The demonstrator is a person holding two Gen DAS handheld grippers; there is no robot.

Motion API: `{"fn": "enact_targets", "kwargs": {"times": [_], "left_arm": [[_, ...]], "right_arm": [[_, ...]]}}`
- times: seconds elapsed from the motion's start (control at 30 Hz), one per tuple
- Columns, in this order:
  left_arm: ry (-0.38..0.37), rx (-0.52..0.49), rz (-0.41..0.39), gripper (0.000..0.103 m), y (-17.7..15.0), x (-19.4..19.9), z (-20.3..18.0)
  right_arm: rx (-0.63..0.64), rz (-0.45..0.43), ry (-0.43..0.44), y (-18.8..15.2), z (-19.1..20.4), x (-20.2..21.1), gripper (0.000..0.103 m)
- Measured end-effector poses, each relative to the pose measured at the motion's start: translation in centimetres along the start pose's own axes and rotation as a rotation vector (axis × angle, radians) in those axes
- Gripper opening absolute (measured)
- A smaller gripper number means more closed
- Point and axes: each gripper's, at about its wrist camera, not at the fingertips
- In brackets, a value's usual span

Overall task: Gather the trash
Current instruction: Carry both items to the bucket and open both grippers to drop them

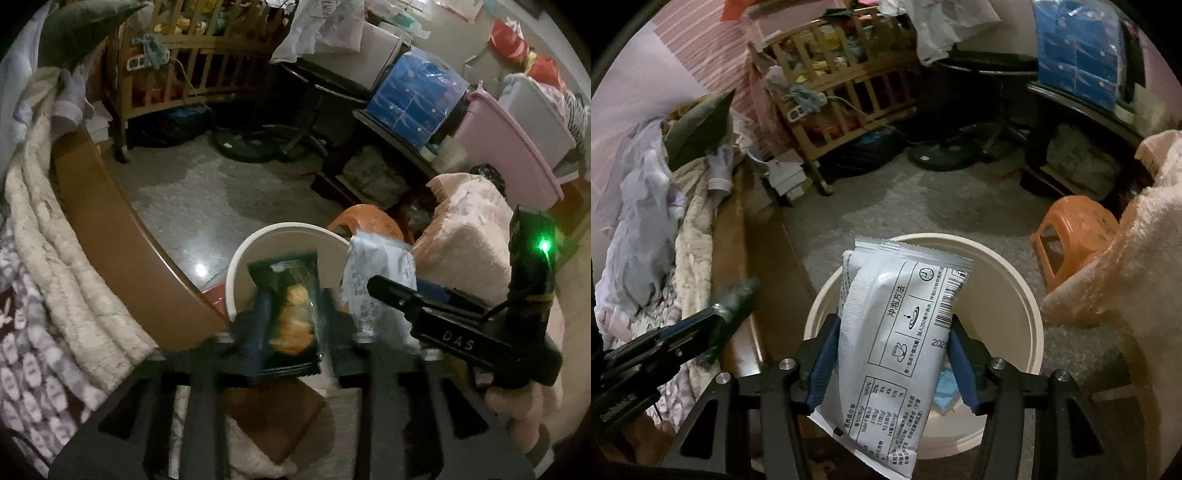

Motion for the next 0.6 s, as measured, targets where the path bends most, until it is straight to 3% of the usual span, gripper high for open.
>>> {"fn": "enact_targets", "kwargs": {"times": [0.1,0.33,0.6], "left_arm": [[-0.024,0.018,0.001,0.052,0.1,0.2,0.2],[0.013,0.028,-0.011,0.052,-0.2,1.2,1.1],[0.143,0.043,-0.077,0.052,-1.0,3.7,3.7]], "right_arm": [[-0.019,-0.011,0.006,-0.2,-0.4,0.0,0.066],[-0.053,-0.013,0.022,-0.4,-0.4,-0.1,0.066],[0.008,-0.002,0.058,-0.3,2.8,-0.1,0.066]]}}
Point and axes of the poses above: each gripper's, at about its wrist camera, not at the fingertips, and x roughly against the way its jaws point, z to its left, y to its top, and after that the axes turned 15 degrees about x, right-handed
